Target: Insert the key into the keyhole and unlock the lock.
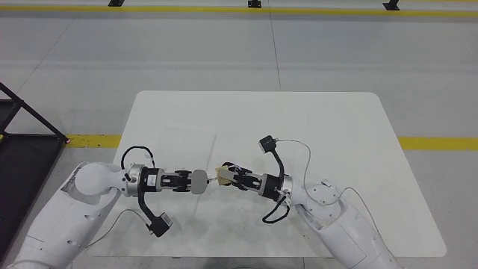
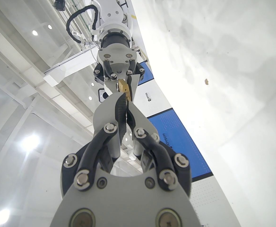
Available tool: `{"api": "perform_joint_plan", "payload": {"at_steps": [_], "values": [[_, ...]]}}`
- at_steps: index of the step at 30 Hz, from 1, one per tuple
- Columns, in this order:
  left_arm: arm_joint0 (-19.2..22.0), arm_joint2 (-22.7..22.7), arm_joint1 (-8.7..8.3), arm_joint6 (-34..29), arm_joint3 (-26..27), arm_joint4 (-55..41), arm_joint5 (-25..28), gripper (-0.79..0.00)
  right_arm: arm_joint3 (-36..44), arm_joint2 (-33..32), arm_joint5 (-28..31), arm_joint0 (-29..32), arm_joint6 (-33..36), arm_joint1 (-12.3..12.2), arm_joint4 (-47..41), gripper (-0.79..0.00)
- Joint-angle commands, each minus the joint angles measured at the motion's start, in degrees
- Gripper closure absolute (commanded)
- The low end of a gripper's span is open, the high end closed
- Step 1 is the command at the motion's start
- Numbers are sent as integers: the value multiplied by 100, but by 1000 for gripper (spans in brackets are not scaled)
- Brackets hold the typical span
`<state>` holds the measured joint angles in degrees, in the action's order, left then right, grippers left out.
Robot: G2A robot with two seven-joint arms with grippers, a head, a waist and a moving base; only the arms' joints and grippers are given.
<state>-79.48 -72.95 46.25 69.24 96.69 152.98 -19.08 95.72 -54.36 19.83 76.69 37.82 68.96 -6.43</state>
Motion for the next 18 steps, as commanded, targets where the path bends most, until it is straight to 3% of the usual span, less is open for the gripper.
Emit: {"api": "perform_joint_plan", "payload": {"at_steps": [1, 18], "values": [[2, 13, 2, 0, 0, -17, 3, 0, 0, 5, -7, -3, 10, 1, -7, 0], [39, 128, 22, -296, 35, 177, -21, 0, -3, 37, -49, 5, -115, 13, 14, 0]]}}
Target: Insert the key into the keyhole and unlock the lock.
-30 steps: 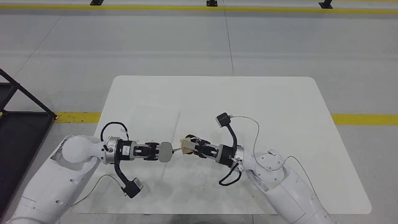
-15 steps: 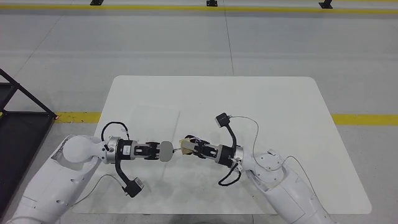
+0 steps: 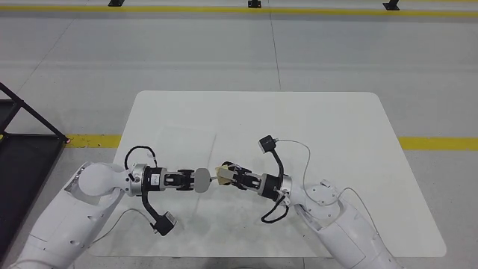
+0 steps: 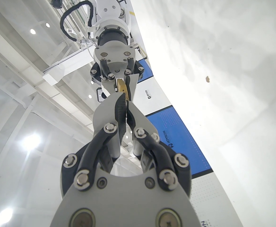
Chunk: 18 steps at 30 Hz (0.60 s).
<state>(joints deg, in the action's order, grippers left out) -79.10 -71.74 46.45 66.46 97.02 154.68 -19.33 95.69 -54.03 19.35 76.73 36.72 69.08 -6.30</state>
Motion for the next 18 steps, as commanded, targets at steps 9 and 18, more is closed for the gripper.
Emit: {"api": "perform_joint_plan", "payload": {"at_steps": [9, 18], "values": [[36, 62, 13, -64, -5, -24, 28, 0, -15, 51, 32, -25, -13, 16, -8, 0], [100, 113, 22, -27, -37, -127, 163, -785, -48, 29, 46, -38, -46, 19, -22, 0]]}}
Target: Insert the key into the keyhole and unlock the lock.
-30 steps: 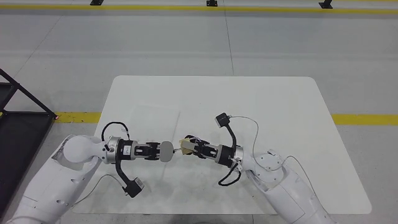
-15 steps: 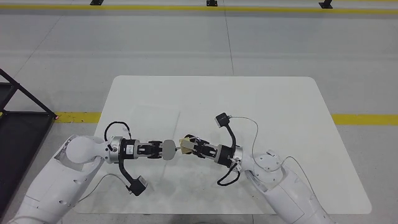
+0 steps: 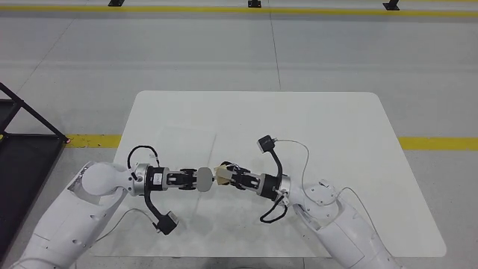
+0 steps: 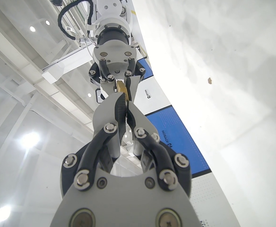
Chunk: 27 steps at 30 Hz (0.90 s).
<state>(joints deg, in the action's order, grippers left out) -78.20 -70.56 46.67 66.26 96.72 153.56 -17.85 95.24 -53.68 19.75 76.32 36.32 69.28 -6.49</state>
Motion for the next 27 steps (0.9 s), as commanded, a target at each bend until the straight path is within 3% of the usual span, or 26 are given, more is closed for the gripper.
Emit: {"api": "perform_joint_plan", "payload": {"at_steps": [1, 8, 11, 16, 22, 24, 27], "values": [[13, -4, 1, -7, -4, -29, 25, -785, -2, -12, 14, 6, -15, -1, -6, 0], [11, -148, -11, -148, 5, -202, 155, -785, -29, -79, 102, 42, -150, -2, -43, 0], [7, -265, -30, -235, 6, -309, 480, -785, -32, -146, 167, 59, -297, -8, 85, 0], [166, -301, -41, -355, -104, -831, 1990, -785, 91, -239, 177, 162, -781, -26, 817, 0], [738, 64, -2, 126, -643, -1447, 3683, -785, 201, -318, 202, 306, -1094, -36, 1079, 0], [932, 189, 28, 142, -829, -1621, 4009, -785, 219, -344, 228, 347, -1167, -38, 1085, 0], [932, 189, 28, 142, -829, -1621, 4009, -785, 221, -361, 215, 385, -1239, -34, 1009, 0]]}}
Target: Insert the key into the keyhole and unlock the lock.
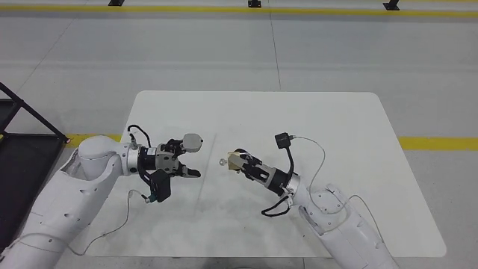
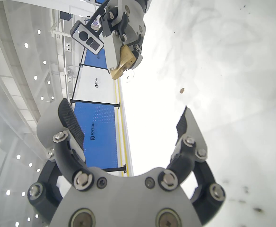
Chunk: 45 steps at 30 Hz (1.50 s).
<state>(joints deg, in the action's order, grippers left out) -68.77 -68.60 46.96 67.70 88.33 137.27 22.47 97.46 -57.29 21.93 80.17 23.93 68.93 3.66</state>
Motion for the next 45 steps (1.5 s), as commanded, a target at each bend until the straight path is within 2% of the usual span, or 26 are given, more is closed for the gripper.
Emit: {"api": "perform_joint_plan", "payload": {"at_steps": [1, 7, 9, 13, 18, 20, 23, 28, 34, 43, 45], "values": [[-11, -7, -1, -2, 10, 8, -24, -785, -1, 0, -4, 0, 0, 1, -7, 0], [-29, -4, 1, -28, -3, -38, -3, -785, -1, 0, -4, 0, 0, 1, -7, 0], [-52, 5, 1, -228, 34, -285, 519, -785, -1, 0, -4, 0, 0, 1, -7, 0], [82, -92, 24, -627, -70, -1433, 2021, -785, -1, 0, -4, 0, 0, 1, -7, 0], [244, 134, 133, -2203, -519, -4187, 3553, -785, -1, 0, -4, 0, 0, 1, -7, 0], [307, 405, 146, -2829, -845, -5051, 3553, -785, -1, 0, -4, 0, 0, 1, -7, 0], [479, 985, 139, -3962, -1071, -6997, 3553, -785, -1, 0, -4, 0, 0, 1, -7, 0], [848, 1632, -27, -6138, -899, -9834, 3553, -785, -1, 0, -4, 0, 0, 1, -7, 0], [1067, 1921, -250, -8193, -742, -12427, 3553, -785, -1, 0, -4, 0, 0, 1, -7, 0], [1094, 1913, -263, -8303, -747, -12468, 3553, -785, -1, 0, -4, 0, 0, 1, -7, 0], [1013, 1879, -255, -8263, -684, -12373, 3392, -785, -1, 0, -4, 0, 0, 1, -7, 0]]}}
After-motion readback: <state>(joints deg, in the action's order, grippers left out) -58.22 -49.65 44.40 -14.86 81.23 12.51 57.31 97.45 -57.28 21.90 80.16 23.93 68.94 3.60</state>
